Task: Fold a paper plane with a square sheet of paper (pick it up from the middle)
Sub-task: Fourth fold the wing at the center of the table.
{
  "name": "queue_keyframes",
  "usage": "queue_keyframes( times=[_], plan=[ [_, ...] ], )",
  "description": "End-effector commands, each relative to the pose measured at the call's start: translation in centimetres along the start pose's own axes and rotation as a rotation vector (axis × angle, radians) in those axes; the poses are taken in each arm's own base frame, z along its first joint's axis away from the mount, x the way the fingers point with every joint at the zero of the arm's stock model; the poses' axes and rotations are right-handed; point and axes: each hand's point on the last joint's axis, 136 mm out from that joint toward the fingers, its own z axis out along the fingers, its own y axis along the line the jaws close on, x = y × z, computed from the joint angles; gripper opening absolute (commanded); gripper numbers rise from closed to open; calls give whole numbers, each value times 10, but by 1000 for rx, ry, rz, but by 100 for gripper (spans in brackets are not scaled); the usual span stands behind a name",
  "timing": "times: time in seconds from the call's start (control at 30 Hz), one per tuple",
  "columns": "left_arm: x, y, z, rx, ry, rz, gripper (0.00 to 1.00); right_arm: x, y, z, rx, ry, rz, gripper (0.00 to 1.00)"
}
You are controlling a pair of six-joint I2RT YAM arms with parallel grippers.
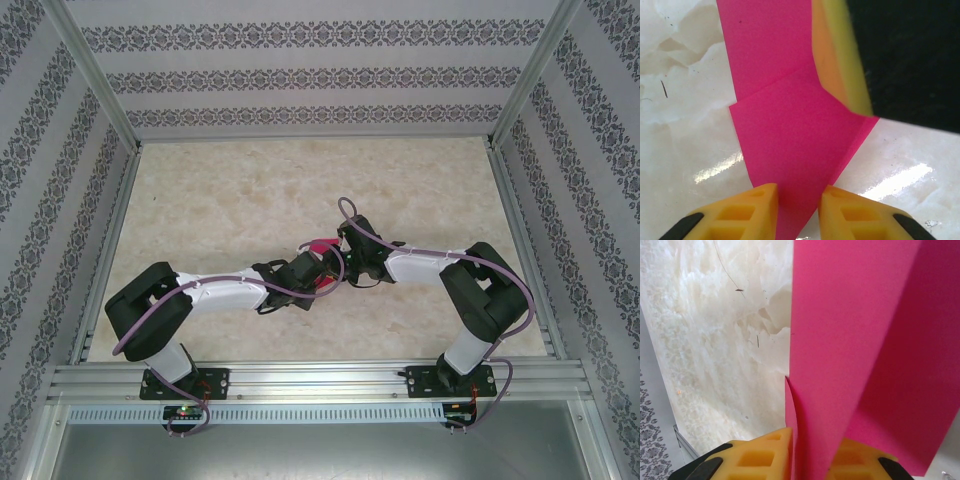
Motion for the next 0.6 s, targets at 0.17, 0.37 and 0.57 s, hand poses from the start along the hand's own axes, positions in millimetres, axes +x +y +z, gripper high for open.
queue_keyframes(
  times=[0.17,0.37,0.57],
  plan=[
    [-8,-4,0,-11,-42,18,21,-5,12,-1,-10,-9,-13,18],
    [-7,-2,1,-19,-37,18,17,-7,12,-1,-8,-9,-16,19],
    [-6,0,2,-27,-41,11,12,-8,12,-1,-3,-10,-19,19]
  ],
)
